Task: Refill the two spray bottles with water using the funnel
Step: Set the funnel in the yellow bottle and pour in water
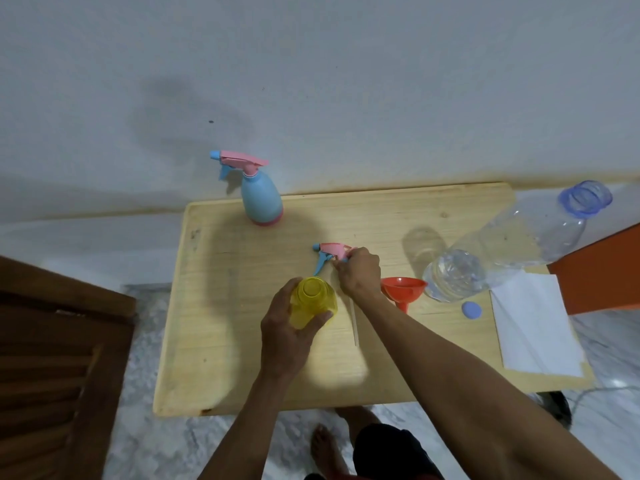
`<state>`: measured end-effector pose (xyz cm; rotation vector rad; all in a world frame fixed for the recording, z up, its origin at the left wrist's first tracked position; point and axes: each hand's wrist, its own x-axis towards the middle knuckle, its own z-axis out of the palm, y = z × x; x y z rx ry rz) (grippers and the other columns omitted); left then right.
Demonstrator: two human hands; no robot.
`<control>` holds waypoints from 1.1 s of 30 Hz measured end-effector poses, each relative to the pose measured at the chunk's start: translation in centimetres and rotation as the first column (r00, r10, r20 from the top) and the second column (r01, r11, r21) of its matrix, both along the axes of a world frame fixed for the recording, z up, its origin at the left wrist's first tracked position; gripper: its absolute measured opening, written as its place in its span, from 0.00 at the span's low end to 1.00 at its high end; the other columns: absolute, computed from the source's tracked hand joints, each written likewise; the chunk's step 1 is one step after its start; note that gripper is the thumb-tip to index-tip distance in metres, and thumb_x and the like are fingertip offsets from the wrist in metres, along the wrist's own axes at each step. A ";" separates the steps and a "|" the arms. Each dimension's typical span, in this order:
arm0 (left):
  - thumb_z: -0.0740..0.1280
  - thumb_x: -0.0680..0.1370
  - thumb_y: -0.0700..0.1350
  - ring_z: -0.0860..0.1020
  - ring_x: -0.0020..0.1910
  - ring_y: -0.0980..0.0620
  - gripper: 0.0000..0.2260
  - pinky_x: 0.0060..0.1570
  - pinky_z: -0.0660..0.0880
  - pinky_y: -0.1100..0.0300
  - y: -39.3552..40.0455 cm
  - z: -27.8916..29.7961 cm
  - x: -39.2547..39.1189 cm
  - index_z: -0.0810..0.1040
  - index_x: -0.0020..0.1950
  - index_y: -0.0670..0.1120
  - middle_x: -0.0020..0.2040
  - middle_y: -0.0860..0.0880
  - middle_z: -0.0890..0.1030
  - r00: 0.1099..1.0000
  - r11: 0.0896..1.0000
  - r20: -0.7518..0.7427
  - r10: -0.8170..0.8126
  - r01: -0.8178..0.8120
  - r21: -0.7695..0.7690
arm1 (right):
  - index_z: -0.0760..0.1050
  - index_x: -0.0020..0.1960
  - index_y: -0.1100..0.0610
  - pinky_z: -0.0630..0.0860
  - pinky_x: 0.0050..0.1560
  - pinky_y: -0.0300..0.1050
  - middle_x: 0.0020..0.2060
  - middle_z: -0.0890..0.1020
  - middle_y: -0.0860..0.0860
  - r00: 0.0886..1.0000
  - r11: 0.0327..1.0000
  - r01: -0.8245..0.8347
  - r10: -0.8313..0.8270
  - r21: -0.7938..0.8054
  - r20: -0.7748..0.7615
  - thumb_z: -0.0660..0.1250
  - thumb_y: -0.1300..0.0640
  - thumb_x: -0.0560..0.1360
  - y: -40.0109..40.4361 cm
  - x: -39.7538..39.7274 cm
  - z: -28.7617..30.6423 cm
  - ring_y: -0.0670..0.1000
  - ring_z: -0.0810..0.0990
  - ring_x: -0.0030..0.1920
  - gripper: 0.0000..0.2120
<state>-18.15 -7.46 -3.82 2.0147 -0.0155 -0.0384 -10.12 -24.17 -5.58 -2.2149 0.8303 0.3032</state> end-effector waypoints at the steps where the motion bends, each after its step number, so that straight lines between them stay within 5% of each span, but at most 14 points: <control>1: 0.81 0.66 0.51 0.78 0.59 0.57 0.32 0.58 0.79 0.51 0.0 0.0 0.0 0.75 0.68 0.50 0.61 0.55 0.80 1.000 1.000 0.000 -0.003 0.003 0.008 | 0.78 0.59 0.63 0.75 0.53 0.51 0.56 0.81 0.61 1.000 1.000 -0.007 0.007 -0.005 0.001 0.71 0.48 0.78 0.0 0.0 0.0 0.62 0.79 0.56 0.19; 6: 0.79 0.66 0.58 0.79 0.60 0.54 0.33 0.57 0.79 0.48 0.1 -0.1 0.0 0.74 0.68 0.52 0.61 0.55 0.80 1.000 0.999 -0.002 -0.022 0.022 0.026 | 0.76 0.60 0.65 0.69 0.51 0.48 0.58 0.80 0.61 0.998 0.999 -0.041 0.042 -0.022 0.045 0.70 0.50 0.79 0.1 -0.8 1.7 0.61 0.77 0.59 0.19; 11: 0.81 0.66 0.54 0.79 0.57 0.52 0.33 0.54 0.80 0.47 0.2 -0.2 0.0 0.74 0.68 0.50 0.60 0.53 0.81 0.999 0.998 0.032 -0.023 0.021 0.059 | 0.75 0.68 0.62 0.67 0.57 0.43 0.62 0.77 0.60 0.955 0.999 -0.007 0.018 -0.037 0.295 0.69 0.53 0.80 -0.6 -4.9 5.8 0.59 0.77 0.61 0.20; 14: 0.82 0.66 0.51 0.79 0.57 0.51 0.33 0.56 0.79 0.47 0.2 -0.4 0.0 0.74 0.68 0.52 0.60 0.53 0.81 1.000 0.999 0.003 -0.007 0.007 0.045 | 0.73 0.70 0.60 0.67 0.56 0.37 0.64 0.72 0.59 0.896 0.995 0.096 -0.070 -0.038 0.438 0.70 0.53 0.79 -2.2 -9.0 7.2 0.53 0.77 0.52 0.22; 17: 0.82 0.65 0.50 0.79 0.58 0.51 0.33 0.58 0.79 0.46 0.1 -0.7 0.0 0.73 0.67 0.57 0.61 0.54 0.80 0.999 1.000 -0.049 0.011 -0.011 0.008 | 0.70 0.73 0.58 0.62 0.52 0.32 0.66 0.69 0.60 0.912 0.986 0.160 -0.128 -0.050 0.389 0.71 0.51 0.78 -3.9 -12.1 7.1 0.53 0.73 0.56 0.27; 21: 0.82 0.65 0.49 0.79 0.58 0.53 0.34 0.58 0.79 0.46 0.0 -0.9 0.0 0.73 0.68 0.55 0.60 0.52 0.81 0.999 1.000 -0.034 0.009 -0.009 0.000 | 0.67 0.76 0.56 0.69 0.60 0.48 0.66 0.73 0.62 0.949 0.984 0.176 -0.164 -0.018 0.270 0.69 0.43 0.77 -4.9 -13.3 5.3 0.62 0.72 0.66 0.32; 29: 0.82 0.66 0.50 0.77 0.61 0.53 0.36 0.60 0.78 0.46 0.0 -0.7 0.0 0.72 0.70 0.54 0.63 0.53 0.78 0.999 1.000 -0.052 -0.007 0.007 0.011 | 0.79 0.59 0.60 0.67 0.46 0.45 0.53 0.82 0.58 0.957 0.986 0.146 -0.122 -0.074 0.265 0.67 0.46 0.80 -5.3 -12.4 3.7 0.60 0.79 0.55 0.17; 33: 0.81 0.66 0.51 0.76 0.61 0.54 0.35 0.61 0.78 0.46 0.0 -0.7 -0.1 0.71 0.70 0.55 0.63 0.54 0.79 0.998 1.000 -0.055 -0.010 0.011 0.012 | 0.82 0.52 0.56 0.77 0.46 0.50 0.47 0.84 0.51 0.940 0.989 0.140 -0.118 -0.046 0.321 0.68 0.46 0.78 -5.9 -12.8 2.8 0.54 0.82 0.48 0.13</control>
